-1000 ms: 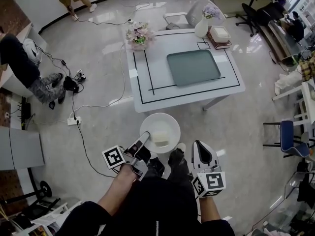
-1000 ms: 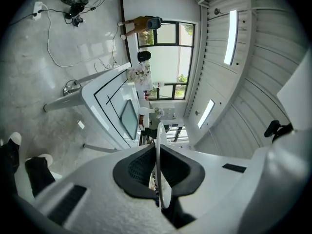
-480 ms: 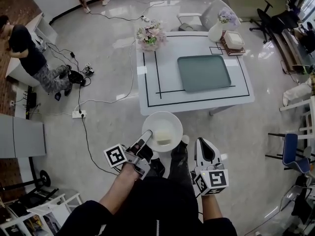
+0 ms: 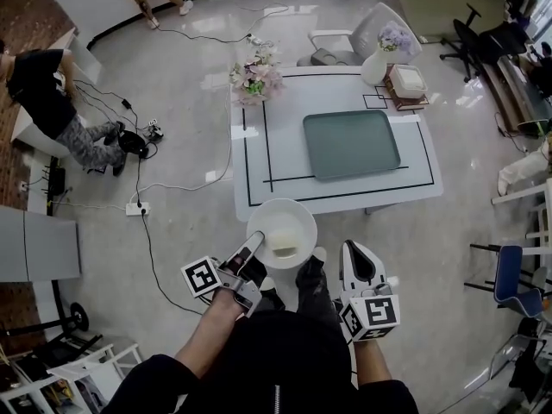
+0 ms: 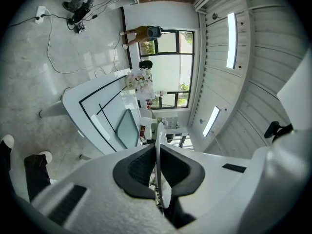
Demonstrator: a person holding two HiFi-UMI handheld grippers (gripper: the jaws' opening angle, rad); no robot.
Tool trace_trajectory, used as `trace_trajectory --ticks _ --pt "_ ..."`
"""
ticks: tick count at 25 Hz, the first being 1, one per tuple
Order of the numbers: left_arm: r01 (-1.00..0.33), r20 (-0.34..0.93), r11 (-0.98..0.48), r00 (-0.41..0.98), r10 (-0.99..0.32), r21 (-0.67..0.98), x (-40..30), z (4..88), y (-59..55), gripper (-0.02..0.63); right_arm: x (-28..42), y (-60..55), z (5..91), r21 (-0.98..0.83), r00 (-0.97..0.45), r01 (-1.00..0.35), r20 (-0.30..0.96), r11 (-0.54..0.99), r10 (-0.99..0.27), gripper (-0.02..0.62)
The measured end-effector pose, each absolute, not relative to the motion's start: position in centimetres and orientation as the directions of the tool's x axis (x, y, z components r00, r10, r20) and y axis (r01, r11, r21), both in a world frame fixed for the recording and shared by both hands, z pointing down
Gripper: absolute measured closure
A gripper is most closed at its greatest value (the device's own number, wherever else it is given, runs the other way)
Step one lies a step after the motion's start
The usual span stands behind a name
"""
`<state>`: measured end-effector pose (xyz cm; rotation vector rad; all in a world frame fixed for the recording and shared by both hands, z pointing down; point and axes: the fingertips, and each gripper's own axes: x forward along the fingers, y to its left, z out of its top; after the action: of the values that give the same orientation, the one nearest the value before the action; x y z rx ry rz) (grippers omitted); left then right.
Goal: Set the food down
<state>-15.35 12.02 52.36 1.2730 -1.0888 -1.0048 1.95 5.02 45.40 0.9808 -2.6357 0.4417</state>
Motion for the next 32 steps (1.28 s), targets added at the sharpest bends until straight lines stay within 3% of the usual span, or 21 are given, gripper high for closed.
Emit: trace_trajectory --ticks 22,32 --pt "-0.053 0.069 0.067 0.053 -0.996 0.996 -13.0 51.1 -0.4 0.586 4.1 -9.7 44.5 -0.222 -0.823 -0.541 0.340 0.811 -0.456 0.583" --pt "-0.056 0.090 0.087 0.045 -0.995 0.995 -11.8 51.4 -3.5 0.586 6.4 -12.6 45.3 -0.241 -0.816 -0.555 0.345 0.796 -0.465 0.583"
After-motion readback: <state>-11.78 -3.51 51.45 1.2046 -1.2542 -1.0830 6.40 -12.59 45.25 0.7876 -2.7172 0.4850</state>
